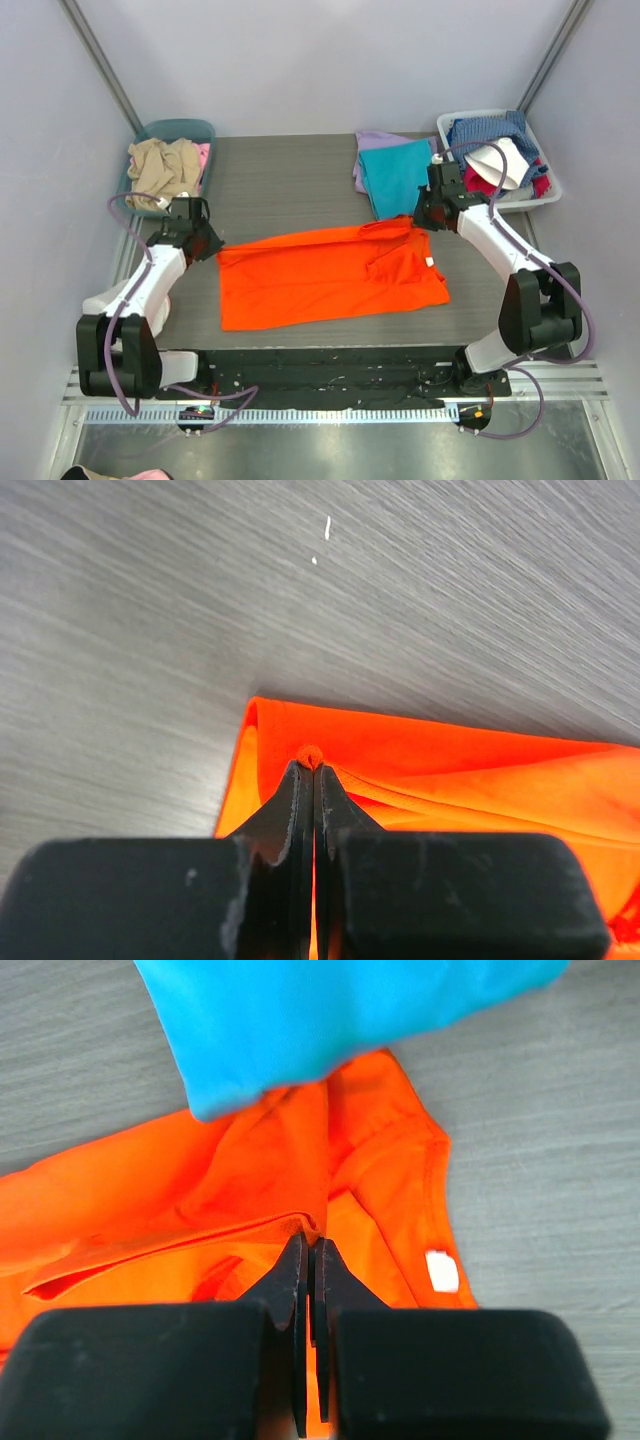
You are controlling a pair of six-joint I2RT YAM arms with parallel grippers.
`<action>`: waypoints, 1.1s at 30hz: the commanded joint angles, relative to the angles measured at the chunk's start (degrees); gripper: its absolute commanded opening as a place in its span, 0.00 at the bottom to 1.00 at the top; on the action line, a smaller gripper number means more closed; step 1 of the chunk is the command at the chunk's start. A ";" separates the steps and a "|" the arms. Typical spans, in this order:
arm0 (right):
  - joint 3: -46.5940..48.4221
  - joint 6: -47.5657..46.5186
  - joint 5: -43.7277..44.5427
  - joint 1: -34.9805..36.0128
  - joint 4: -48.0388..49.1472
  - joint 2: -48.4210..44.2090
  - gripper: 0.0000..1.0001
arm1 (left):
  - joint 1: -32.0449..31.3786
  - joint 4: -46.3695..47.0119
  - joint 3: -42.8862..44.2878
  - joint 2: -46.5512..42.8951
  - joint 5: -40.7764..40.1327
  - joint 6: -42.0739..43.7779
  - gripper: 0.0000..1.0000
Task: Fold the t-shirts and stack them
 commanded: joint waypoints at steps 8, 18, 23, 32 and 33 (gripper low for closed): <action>-7.88 3.64 -0.26 -0.15 -0.96 -9.78 0.01 | 0.04 -1.60 -6.67 -11.56 0.43 -4.68 0.00; -11.48 3.81 -0.79 -0.06 -2.46 -15.14 0.01 | 0.04 -1.78 -10.18 -13.50 0.42 -6.35 0.00; -13.24 4.16 -1.23 -0.15 -3.07 -17.08 0.01 | 0.04 -2.31 -11.15 -15.43 0.07 -6.70 0.00; -16.31 5.39 -2.11 -0.15 -3.07 -18.58 0.01 | 0.04 -2.57 -12.91 -17.10 0.16 -7.49 0.00; -16.58 5.48 -2.02 -0.15 -3.07 -18.66 0.01 | 0.04 -2.57 -13.17 -17.10 0.25 -7.67 0.00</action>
